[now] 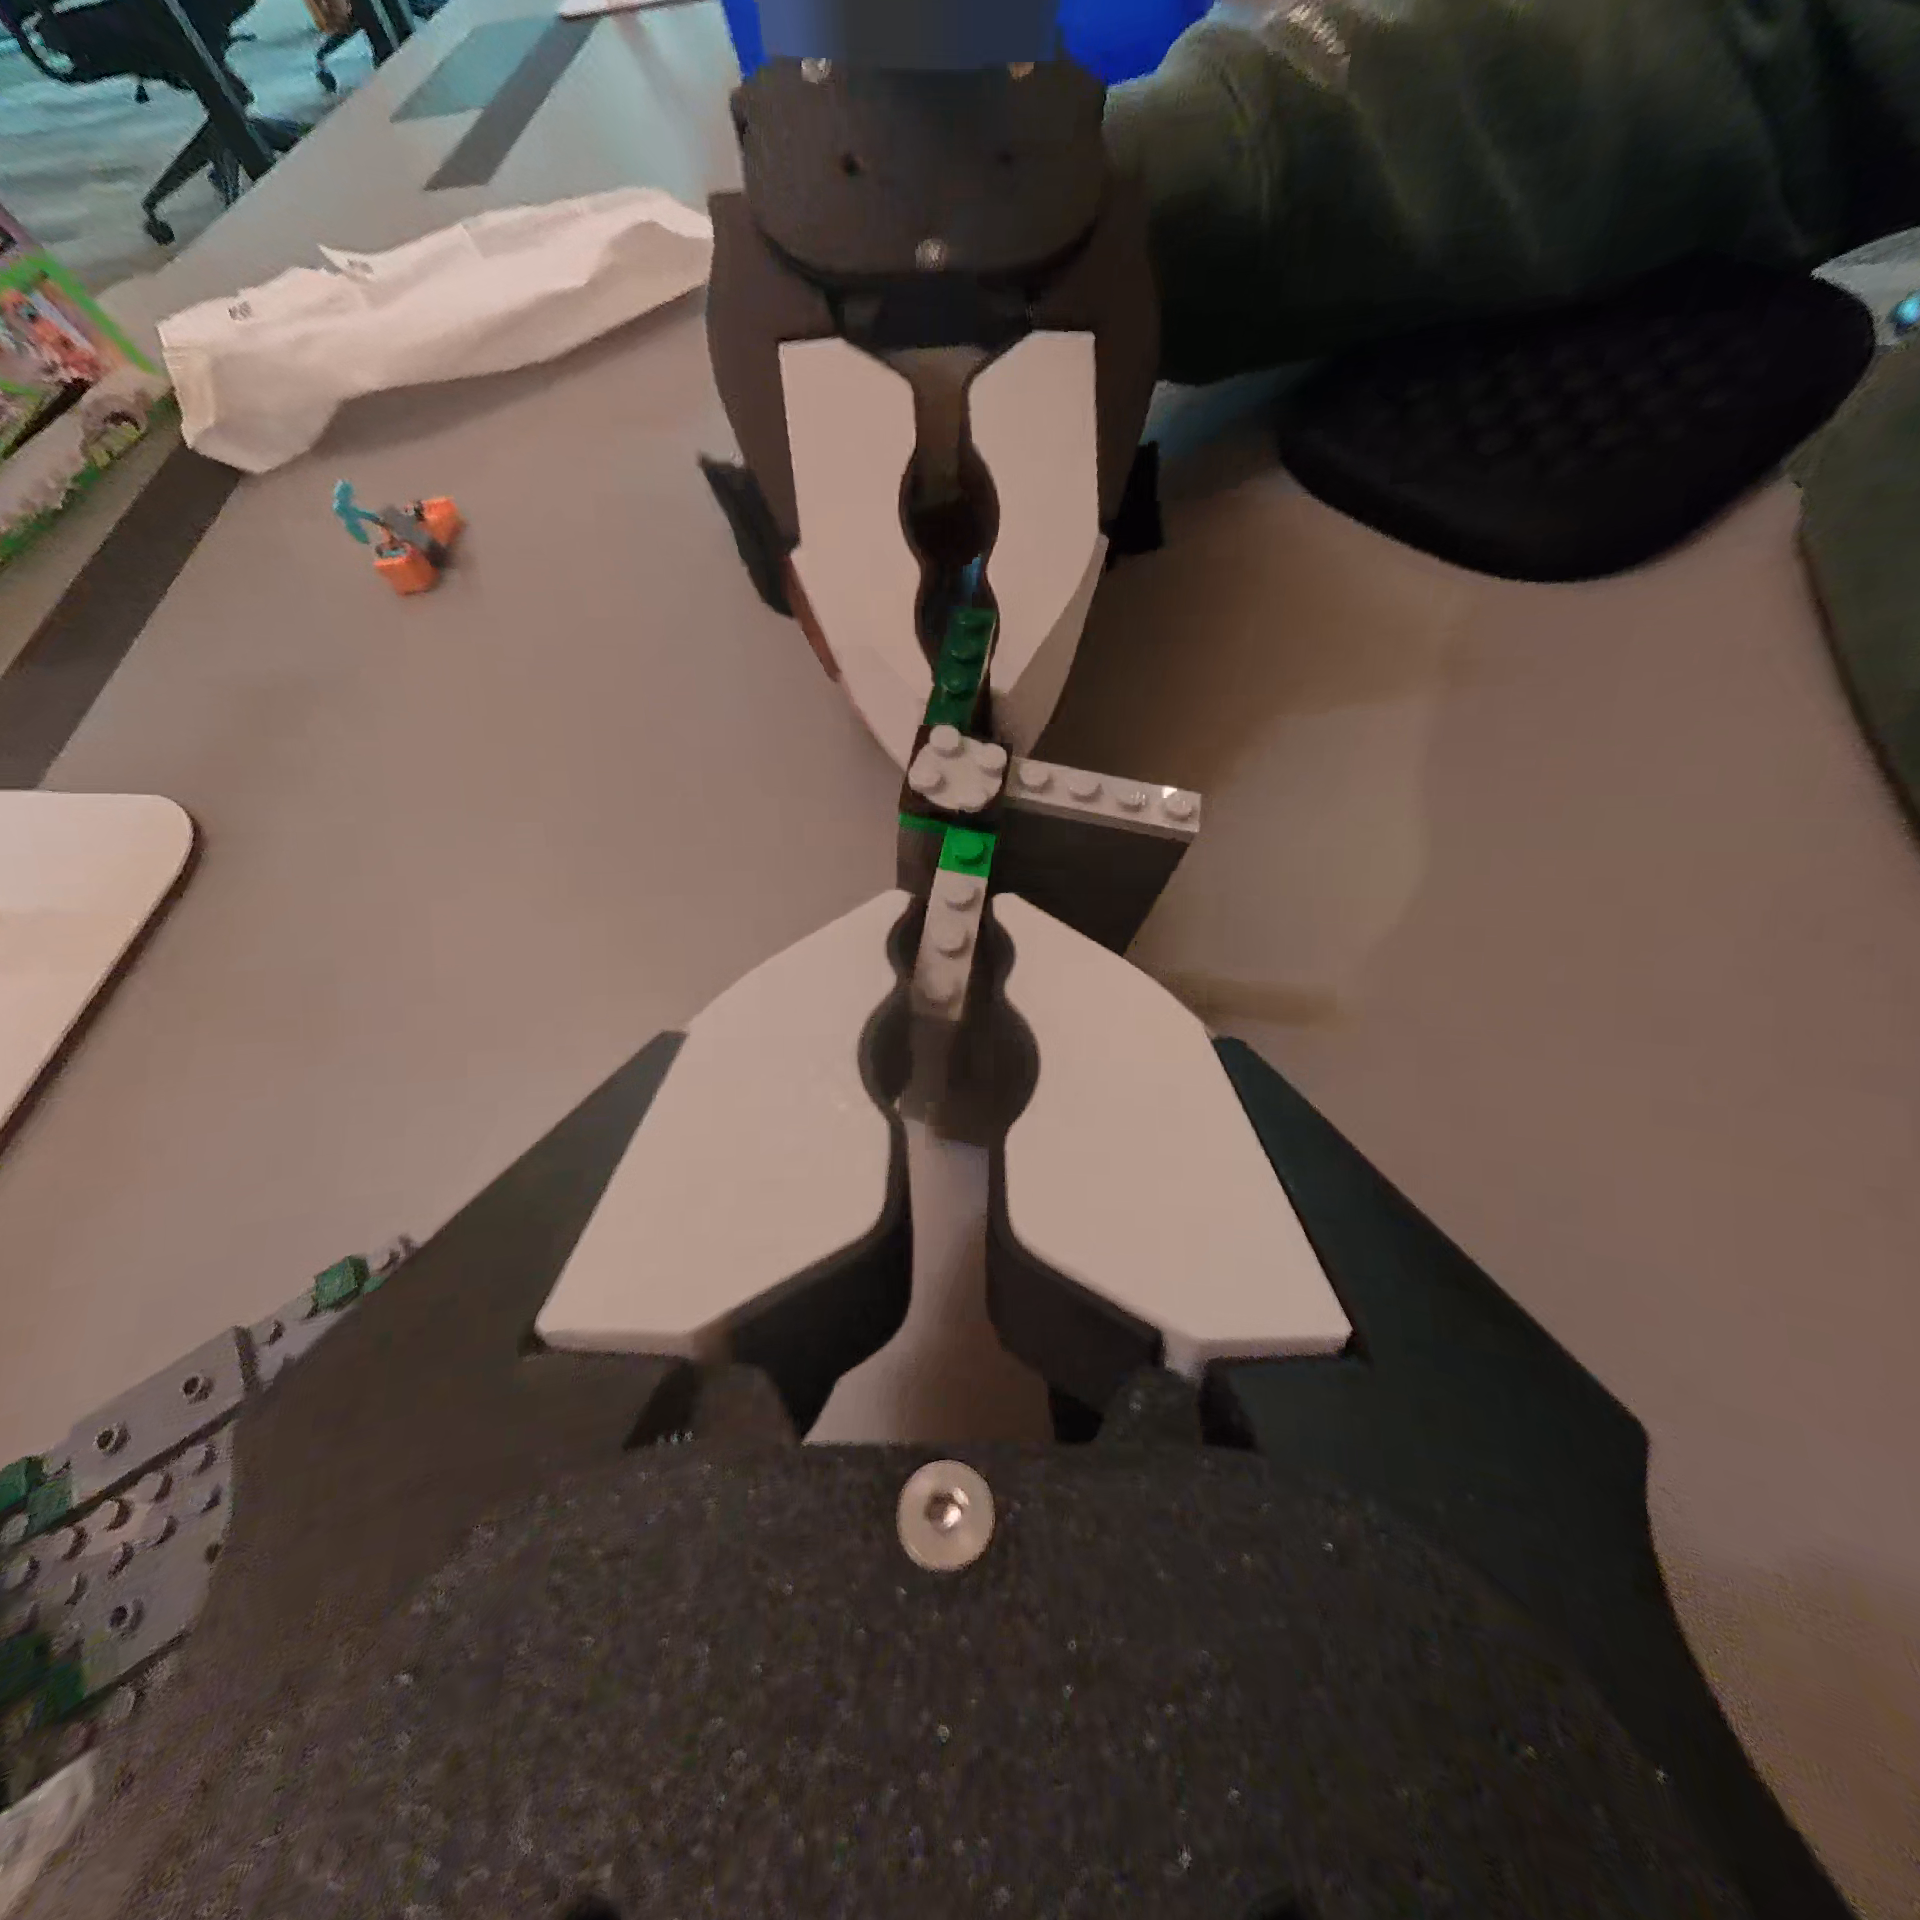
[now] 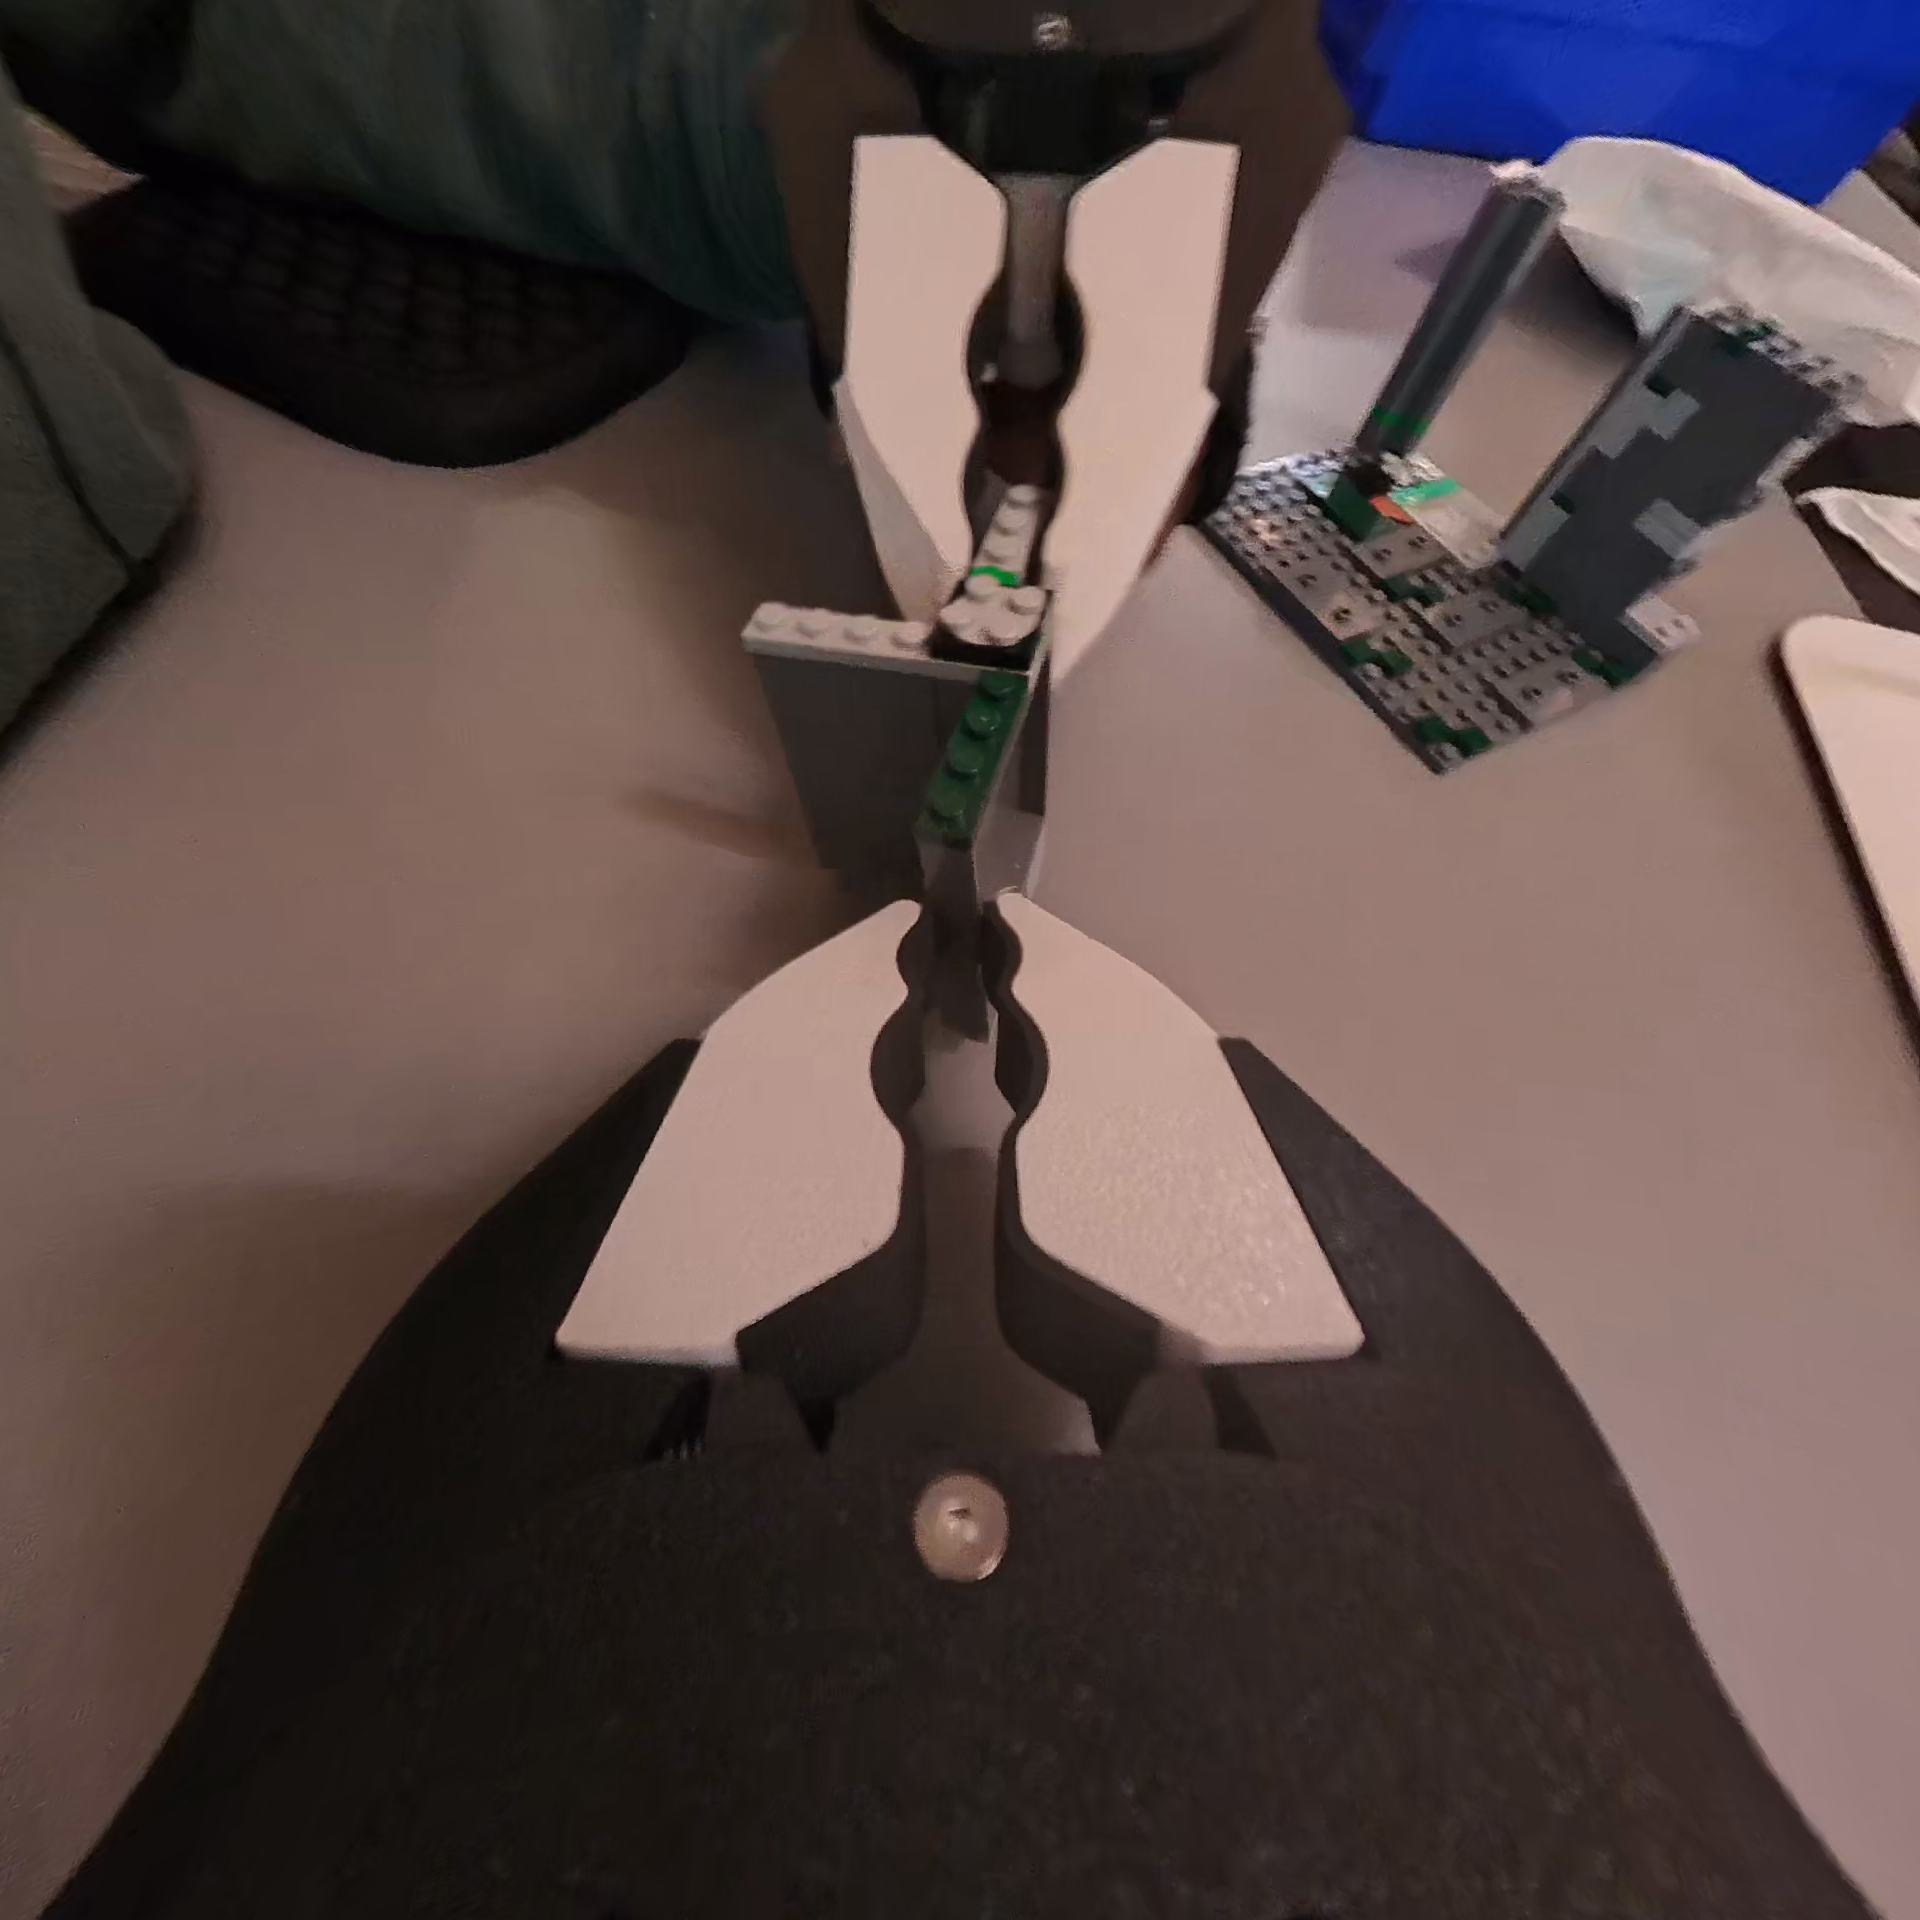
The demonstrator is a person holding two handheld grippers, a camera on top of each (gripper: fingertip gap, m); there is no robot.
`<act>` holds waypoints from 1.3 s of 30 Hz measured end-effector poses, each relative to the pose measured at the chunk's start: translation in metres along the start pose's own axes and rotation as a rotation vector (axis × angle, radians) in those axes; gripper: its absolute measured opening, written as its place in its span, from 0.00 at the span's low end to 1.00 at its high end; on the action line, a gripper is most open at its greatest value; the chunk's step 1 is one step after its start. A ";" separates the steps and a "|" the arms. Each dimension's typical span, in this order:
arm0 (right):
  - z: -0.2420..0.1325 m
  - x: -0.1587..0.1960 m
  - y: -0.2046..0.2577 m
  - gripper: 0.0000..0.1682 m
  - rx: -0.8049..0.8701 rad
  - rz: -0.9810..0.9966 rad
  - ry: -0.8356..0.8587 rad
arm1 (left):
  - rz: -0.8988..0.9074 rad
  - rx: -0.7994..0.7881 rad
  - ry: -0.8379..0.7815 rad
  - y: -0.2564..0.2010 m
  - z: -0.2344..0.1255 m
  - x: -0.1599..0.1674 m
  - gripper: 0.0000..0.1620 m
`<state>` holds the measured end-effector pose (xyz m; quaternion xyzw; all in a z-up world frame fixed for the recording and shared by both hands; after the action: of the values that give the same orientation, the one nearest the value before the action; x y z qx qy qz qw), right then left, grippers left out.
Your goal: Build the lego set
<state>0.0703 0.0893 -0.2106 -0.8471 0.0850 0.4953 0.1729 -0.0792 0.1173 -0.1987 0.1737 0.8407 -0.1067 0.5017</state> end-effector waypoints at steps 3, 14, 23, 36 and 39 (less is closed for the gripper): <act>0.001 0.002 -0.007 0.05 0.062 0.021 0.022 | -0.007 -0.021 0.026 0.003 0.000 0.003 0.05; -0.004 0.002 -0.011 0.08 0.111 0.060 0.022 | -0.005 -0.033 0.013 0.002 -0.003 0.001 0.11; -0.033 -0.020 -0.026 0.19 0.203 0.177 -0.129 | -0.081 -0.049 -0.337 0.006 -0.042 -0.031 0.13; -0.086 -0.094 -0.111 0.00 0.930 0.357 -0.305 | -0.188 -0.774 -0.529 0.065 -0.110 -0.110 0.00; -0.090 -0.109 -0.130 0.00 1.042 0.400 -0.341 | -0.237 -0.865 -0.570 0.081 -0.114 -0.126 0.00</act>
<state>0.1306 0.1728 -0.0482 -0.5261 0.4467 0.5404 0.4812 -0.0841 0.2083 -0.0343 -0.1814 0.6520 0.1507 0.7206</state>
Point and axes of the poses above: each gripper's, where its closed fingertips meet, z out along the fingers, x out of its underside, y = z × x across the jaws, the point moved 7 cm from there along -z, back along the fingers, and after that the axes turned 13 degrees about x, right-handed, at the moved point
